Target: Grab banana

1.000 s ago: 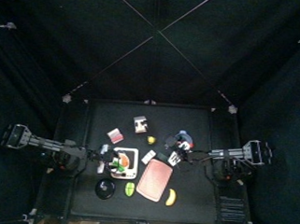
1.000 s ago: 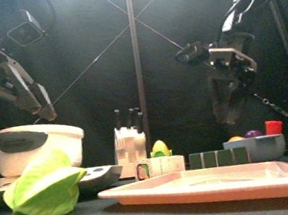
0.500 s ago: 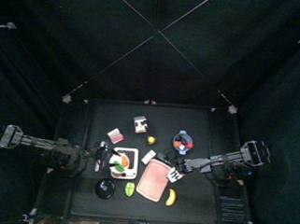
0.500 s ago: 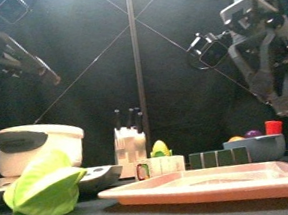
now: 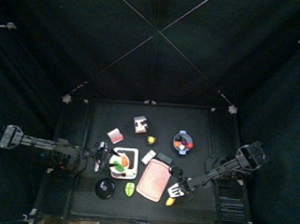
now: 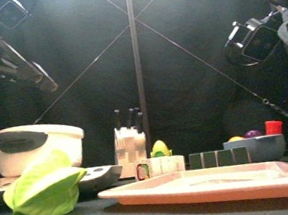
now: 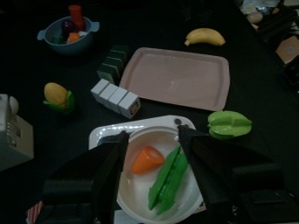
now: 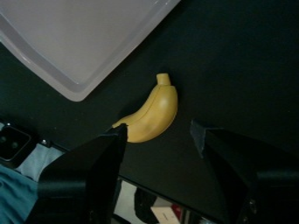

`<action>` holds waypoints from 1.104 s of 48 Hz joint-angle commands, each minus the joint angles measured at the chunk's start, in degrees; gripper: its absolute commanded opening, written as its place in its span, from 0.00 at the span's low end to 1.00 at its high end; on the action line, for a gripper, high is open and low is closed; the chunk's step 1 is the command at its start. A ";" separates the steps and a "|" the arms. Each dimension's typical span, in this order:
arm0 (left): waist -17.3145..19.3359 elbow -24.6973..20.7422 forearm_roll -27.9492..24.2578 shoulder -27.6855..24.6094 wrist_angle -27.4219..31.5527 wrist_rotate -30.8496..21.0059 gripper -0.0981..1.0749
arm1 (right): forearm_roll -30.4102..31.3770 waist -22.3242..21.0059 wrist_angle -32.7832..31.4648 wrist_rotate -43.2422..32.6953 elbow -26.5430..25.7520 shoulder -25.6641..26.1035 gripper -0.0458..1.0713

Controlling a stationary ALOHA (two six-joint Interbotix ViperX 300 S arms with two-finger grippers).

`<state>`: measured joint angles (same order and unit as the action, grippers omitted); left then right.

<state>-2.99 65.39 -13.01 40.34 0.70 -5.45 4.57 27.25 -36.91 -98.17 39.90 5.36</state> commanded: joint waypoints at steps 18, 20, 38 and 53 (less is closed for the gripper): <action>0.18 0.09 0.53 0.00 -0.35 -0.26 0.82 | 9.40 3.34 3.69 -15.12 -2.02 -7.21 0.88; 0.18 0.09 0.53 0.00 -0.35 -0.26 0.82 | 8.96 3.34 3.78 -15.03 -2.37 -7.91 0.88; 0.18 0.26 0.44 0.00 -0.53 -0.26 0.82 | 6.42 3.25 2.20 -14.15 -2.72 -10.11 0.86; 0.18 0.53 0.53 0.00 -0.53 -0.26 0.82 | 6.15 3.52 0.79 -14.06 -2.90 -9.67 0.73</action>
<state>-2.90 66.62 -12.57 40.34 0.70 -5.63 10.81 30.50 -35.77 -112.24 37.44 -5.19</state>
